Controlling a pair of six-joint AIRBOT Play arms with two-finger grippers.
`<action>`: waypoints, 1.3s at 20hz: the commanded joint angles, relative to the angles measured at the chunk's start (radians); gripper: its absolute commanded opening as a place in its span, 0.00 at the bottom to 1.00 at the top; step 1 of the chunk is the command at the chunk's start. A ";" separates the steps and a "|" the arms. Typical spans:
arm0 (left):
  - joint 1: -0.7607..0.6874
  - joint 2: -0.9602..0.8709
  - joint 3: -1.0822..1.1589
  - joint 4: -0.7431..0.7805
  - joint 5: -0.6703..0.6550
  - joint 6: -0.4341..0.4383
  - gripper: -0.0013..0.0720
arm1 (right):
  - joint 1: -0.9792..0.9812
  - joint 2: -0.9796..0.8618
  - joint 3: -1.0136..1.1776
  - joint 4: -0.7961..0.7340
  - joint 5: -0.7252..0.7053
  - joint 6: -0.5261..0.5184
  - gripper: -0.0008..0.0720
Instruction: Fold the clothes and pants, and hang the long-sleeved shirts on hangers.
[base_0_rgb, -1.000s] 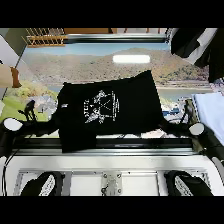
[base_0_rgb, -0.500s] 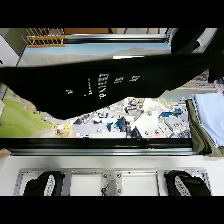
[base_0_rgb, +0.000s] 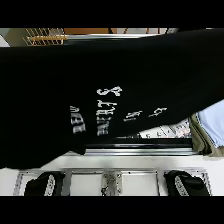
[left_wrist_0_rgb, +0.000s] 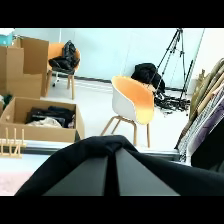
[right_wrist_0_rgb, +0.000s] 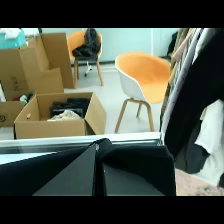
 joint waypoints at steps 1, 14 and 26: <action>0.001 -0.100 0.027 -0.003 -0.083 -0.024 0.03 | 0.001 -0.022 0.006 0.002 0.041 0.012 0.03; -0.197 -1.002 -0.270 -0.055 0.117 0.091 0.03 | 0.013 -0.893 0.008 0.036 0.183 -0.030 0.03; -0.193 -1.394 0.110 -0.054 -0.003 0.064 0.03 | 0.007 -1.057 0.005 0.050 -0.043 0.006 0.03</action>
